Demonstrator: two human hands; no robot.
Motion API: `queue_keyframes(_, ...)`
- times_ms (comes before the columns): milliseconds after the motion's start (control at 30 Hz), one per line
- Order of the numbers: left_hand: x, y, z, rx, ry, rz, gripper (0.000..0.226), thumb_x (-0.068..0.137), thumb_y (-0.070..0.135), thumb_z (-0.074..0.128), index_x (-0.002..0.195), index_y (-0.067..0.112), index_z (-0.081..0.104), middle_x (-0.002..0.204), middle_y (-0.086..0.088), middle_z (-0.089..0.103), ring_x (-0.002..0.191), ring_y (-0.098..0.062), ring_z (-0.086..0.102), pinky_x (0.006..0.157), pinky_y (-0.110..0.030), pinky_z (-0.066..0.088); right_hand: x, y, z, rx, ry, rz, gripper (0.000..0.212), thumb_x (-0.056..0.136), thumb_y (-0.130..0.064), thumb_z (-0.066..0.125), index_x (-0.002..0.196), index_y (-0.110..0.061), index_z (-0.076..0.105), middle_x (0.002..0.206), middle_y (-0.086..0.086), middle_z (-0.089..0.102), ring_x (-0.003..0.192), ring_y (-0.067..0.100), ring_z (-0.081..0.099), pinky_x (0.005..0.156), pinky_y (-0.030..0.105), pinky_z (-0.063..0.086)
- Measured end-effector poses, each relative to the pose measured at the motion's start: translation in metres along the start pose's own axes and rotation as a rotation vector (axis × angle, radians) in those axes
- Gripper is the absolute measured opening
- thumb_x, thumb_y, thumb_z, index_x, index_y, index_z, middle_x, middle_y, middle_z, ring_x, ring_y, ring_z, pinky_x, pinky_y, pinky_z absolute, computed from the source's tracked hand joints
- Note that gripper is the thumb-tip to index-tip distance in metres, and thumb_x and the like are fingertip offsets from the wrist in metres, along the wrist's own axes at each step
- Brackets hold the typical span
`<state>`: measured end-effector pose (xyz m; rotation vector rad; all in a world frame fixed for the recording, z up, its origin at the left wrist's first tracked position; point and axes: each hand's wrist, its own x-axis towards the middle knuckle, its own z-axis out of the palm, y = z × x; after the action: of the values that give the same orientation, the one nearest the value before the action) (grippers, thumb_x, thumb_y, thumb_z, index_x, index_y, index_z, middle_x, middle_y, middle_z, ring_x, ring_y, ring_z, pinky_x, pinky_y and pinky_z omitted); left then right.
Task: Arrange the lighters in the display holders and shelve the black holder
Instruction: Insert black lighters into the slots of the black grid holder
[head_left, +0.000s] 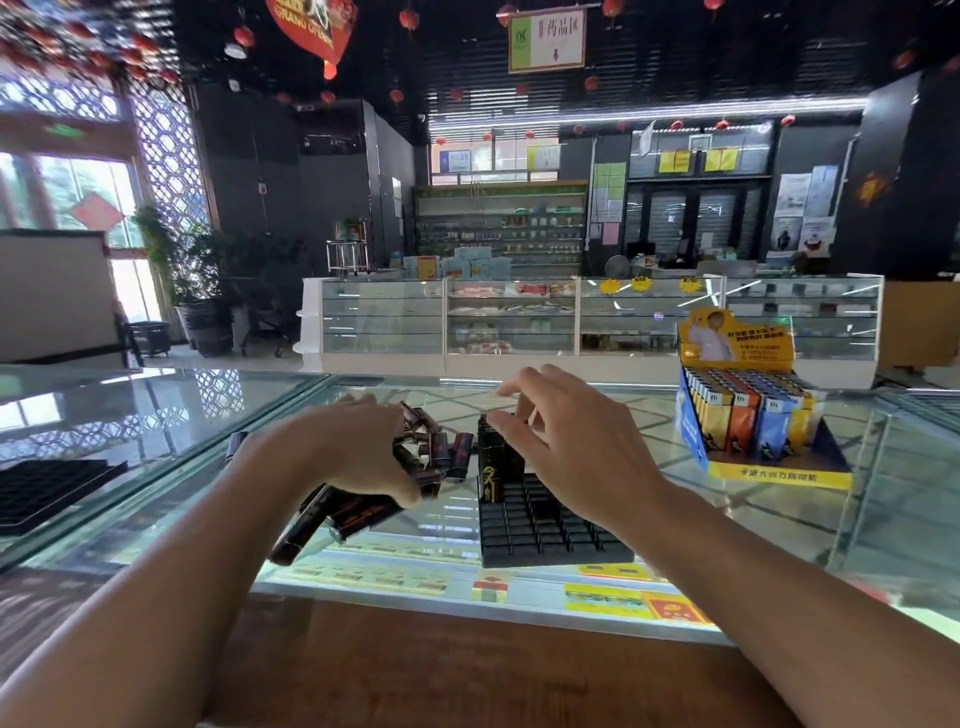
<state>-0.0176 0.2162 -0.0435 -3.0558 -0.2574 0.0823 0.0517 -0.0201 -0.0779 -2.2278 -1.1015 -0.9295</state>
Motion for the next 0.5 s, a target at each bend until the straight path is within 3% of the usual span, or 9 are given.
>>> queue_keyframes(67, -0.008, 0.002, -0.004, 0.050, -0.116, -0.021, 0.073, 0.079, 0.058, 0.078, 0.136, 0.021, 0.052, 0.121, 0.003, 0.060, 0.105, -0.017, 0.062, 0.078, -0.030, 0.047, 0.001, 0.003, 0.001, 0.032, 0.004, 0.035, 0.030, 0.105, -0.054, 0.050, 0.122, -0.031, 0.060, 0.099, -0.015, 0.061, 0.088, 0.005, 0.059, 0.075, 0.035, 0.056)
queue_keyframes(100, -0.010, 0.005, -0.005, 0.079, -0.143, -0.030, 0.067, 0.082, 0.054, 0.078, 0.134, 0.019, 0.056, 0.120, 0.002, 0.064, 0.104, -0.017, 0.065, 0.075, -0.028, 0.046, 0.002, 0.004, 0.001, 0.054, 0.003, 0.056, 0.030, 0.105, -0.052, 0.051, 0.122, -0.030, 0.061, 0.098, -0.016, 0.062, 0.088, 0.004, 0.060, 0.076, 0.036, 0.056)
queue_keyframes(233, -0.013, 0.018, -0.009, 0.124, -0.164, -0.057, 0.055, 0.089, 0.048, 0.075, 0.133, 0.017, 0.062, 0.126, -0.002, 0.068, 0.113, -0.020, 0.066, 0.079, -0.026, 0.045, 0.002, 0.004, 0.004, 0.120, -0.011, 0.111, 0.026, 0.105, -0.048, 0.056, 0.122, -0.030, 0.061, 0.096, -0.018, 0.064, 0.086, 0.002, 0.062, 0.079, 0.036, 0.056)
queue_keyframes(400, -0.015, 0.026, -0.009, 0.092, -0.191, -0.046, 0.049, 0.091, 0.041, 0.074, 0.132, 0.016, 0.063, 0.126, -0.002, 0.068, 0.102, -0.019, 0.062, 0.080, -0.028, 0.043, 0.002, 0.006, 0.003, 0.128, -0.013, 0.127, 0.022, 0.104, -0.047, 0.056, 0.118, -0.031, 0.062, 0.095, -0.018, 0.064, 0.086, 0.002, 0.062, 0.078, 0.035, 0.056)
queue_keyframes(500, -0.015, 0.025, -0.004, 0.097, -0.120, -0.039, 0.045, 0.085, 0.044, 0.075, 0.122, 0.023, 0.062, 0.114, 0.003, 0.070, 0.104, -0.019, 0.066, 0.086, -0.031, 0.048, 0.002, 0.006, 0.003, 0.132, -0.017, 0.133, 0.020, 0.105, -0.045, 0.057, 0.116, -0.030, 0.063, 0.095, -0.018, 0.065, 0.085, 0.002, 0.062, 0.078, 0.035, 0.056)
